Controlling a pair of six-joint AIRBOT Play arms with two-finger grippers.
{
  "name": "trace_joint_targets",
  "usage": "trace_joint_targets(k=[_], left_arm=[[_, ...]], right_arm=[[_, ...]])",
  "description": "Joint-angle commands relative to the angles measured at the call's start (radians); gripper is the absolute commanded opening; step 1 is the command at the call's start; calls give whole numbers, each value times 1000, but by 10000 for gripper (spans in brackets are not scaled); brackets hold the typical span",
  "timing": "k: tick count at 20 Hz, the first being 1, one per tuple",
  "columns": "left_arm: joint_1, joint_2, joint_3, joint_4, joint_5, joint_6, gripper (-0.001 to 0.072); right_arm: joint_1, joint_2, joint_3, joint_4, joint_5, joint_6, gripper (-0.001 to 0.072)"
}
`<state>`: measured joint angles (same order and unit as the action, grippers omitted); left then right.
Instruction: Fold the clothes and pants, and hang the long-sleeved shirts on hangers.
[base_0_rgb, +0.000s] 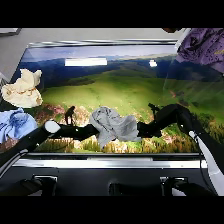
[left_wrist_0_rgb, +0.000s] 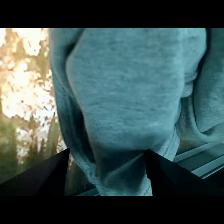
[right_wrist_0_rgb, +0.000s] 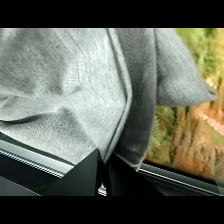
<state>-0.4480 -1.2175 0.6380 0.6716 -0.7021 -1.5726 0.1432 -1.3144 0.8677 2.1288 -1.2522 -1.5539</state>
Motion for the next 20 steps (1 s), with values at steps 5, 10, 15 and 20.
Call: trace_joint_targets(k=[5,10,15,20], left_arm=[[-73,-17,10,-64,132,28,15],[225,132,373,420,-252,-68,11],[412,241,895,763,-557,-104,14],[442,433,1025,872,-599,-180,15]], right_arm=[[0,29,21,-45,-34,2,35],[1,116,460,-409,-33,21,35],[1,222,958,-650,-60,28,35],[1,440,1098,-790,-86,34,35]])
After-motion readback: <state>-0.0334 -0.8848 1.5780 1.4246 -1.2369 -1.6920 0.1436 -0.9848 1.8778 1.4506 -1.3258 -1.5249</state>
